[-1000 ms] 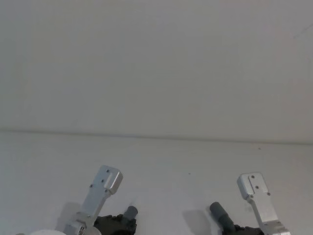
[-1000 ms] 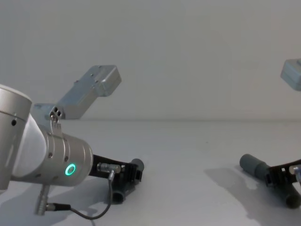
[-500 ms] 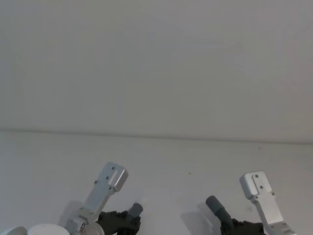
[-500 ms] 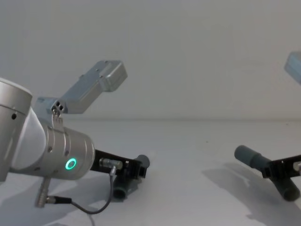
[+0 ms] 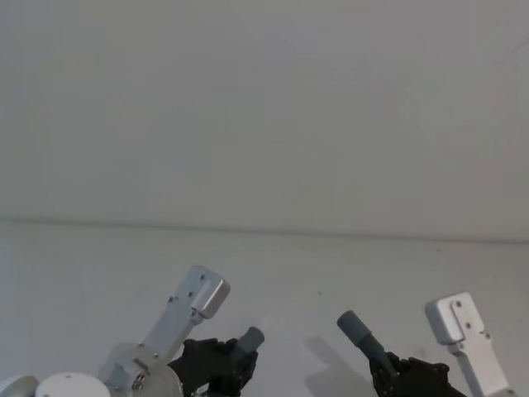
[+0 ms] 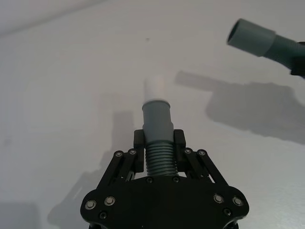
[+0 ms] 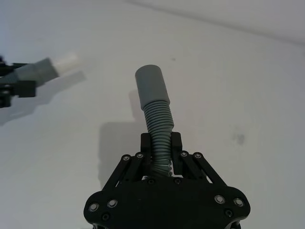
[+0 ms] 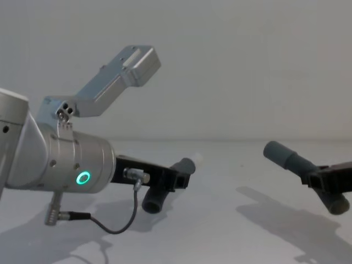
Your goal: Use both hands to pick up one end of the pipe from the table, align the ends, and insert them.
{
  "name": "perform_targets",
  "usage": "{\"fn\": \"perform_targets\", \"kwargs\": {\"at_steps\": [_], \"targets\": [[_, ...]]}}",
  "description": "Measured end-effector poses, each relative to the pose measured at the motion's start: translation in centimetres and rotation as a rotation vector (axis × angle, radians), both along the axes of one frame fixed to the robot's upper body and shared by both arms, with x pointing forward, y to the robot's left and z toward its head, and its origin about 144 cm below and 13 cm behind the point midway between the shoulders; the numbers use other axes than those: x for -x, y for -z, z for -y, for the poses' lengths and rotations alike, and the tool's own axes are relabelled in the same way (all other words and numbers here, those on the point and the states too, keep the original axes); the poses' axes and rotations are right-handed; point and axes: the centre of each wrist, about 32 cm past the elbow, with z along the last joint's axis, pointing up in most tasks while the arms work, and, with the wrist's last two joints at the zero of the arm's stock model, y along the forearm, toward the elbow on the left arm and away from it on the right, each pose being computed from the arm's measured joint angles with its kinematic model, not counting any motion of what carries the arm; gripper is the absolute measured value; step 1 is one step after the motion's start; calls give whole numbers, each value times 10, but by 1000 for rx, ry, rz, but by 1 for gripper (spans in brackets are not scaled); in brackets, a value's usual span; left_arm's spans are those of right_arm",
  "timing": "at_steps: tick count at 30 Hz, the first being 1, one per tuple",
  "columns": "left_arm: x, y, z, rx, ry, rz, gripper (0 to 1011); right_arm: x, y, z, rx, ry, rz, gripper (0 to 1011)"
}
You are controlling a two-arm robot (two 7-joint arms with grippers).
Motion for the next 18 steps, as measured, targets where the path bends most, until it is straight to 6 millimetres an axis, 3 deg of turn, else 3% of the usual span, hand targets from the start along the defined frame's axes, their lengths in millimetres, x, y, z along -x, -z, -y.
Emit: {"fn": "perform_targets", "kwargs": {"at_steps": [18], "targets": [[6,-17,-19,-53,208,84,322,10,24,51,23,-243,167,215]]}}
